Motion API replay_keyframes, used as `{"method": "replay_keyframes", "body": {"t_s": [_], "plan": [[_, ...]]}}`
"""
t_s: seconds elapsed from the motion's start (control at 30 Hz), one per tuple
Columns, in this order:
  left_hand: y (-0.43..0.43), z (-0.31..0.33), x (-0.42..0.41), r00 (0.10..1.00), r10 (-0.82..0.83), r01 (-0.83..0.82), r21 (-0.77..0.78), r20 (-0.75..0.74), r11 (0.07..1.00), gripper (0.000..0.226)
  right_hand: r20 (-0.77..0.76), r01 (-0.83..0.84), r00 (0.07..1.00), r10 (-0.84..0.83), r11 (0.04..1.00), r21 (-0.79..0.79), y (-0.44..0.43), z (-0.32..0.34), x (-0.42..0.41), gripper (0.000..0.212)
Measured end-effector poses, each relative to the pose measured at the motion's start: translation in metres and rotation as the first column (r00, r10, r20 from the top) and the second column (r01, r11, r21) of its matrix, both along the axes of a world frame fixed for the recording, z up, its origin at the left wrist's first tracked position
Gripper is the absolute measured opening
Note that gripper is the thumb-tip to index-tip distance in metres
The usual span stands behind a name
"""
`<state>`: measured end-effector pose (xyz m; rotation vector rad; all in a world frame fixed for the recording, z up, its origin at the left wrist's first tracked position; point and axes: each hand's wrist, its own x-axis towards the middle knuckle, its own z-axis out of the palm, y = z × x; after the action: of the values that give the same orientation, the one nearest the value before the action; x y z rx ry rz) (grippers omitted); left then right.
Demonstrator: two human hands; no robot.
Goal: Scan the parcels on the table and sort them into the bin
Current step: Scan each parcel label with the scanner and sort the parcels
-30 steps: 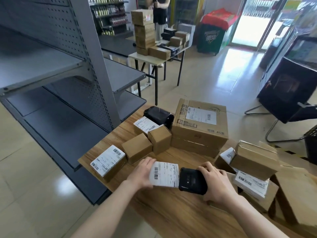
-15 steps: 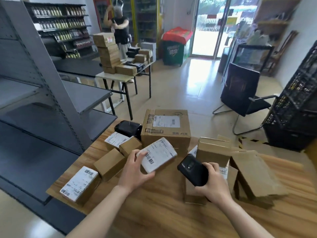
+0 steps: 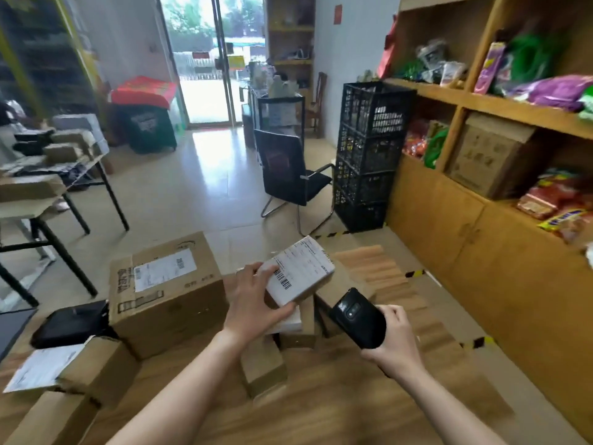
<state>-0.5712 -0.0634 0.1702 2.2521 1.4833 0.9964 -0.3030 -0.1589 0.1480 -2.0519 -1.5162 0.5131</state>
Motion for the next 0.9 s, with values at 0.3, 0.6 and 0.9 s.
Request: {"method": "replay_keyframes", "body": {"t_s": [0.3,0.6,0.9], "plan": [[-0.005,-0.019,0.166,0.912,-0.409,0.403,-0.115,-0.031,0.908,0.081,-0.106,0.398,0.910,-0.401,0.916,-0.045,-0.108,-0.018,0.100,0.079],[-0.079,-0.035,0.366,0.722,-0.686,0.670,-0.161,-0.086,0.725,0.080,-0.048,0.710,0.696,-0.716,0.697,-0.105,-0.245,-0.026,0.217,0.076],[-0.196,-0.042,0.532,0.485,-0.866,0.835,-0.230,-0.121,0.500,0.078,0.021,0.885,0.456,-0.890,0.451,-0.115,-0.388,-0.027,0.309,0.082]]}}
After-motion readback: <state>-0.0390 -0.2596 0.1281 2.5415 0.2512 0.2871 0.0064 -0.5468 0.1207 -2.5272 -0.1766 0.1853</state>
